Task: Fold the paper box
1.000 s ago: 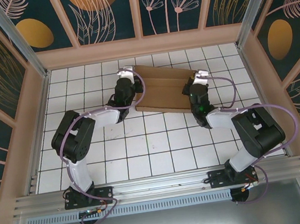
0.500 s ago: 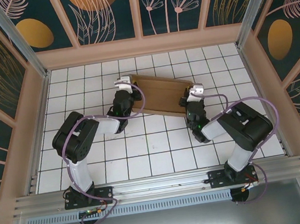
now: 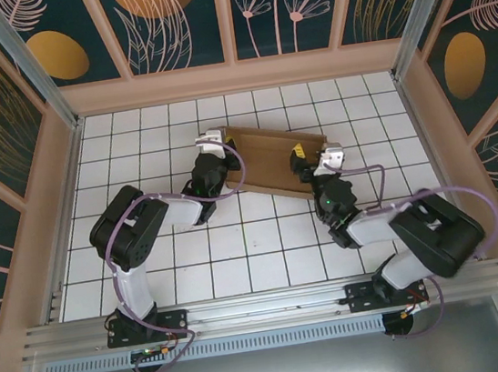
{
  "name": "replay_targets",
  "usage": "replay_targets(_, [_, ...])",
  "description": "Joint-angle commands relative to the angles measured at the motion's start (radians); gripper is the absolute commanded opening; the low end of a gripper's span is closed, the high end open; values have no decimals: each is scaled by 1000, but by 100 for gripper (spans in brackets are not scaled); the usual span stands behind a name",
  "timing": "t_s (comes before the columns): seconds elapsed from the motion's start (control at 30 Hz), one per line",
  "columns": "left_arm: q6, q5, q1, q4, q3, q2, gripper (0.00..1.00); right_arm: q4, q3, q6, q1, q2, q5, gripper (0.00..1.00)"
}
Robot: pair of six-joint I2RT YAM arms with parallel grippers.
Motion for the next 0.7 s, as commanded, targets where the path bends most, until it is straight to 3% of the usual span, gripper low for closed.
replay_targets(0.0, [-25, 14, -8, -71, -1, 43, 0, -135, -42, 60, 7, -151, -38, 79])
replay_targets(0.2, [-30, 23, -7, -75, 11, 57, 0, -365, -48, 105, -41, -399, -80, 82])
replay_targets(0.37, [-22, 26, -6, -63, 1, 54, 0, -553, 21, 191, -148, -529, -164, 81])
replay_targets(0.5, [-13, 27, -6, -50, -12, 49, 0, -736, 125, 324, -287, -507, -292, 80])
replay_targets(0.67, [-4, 40, -7, -39, -21, 48, 0, -949, 321, 413, -393, -348, -446, 81])
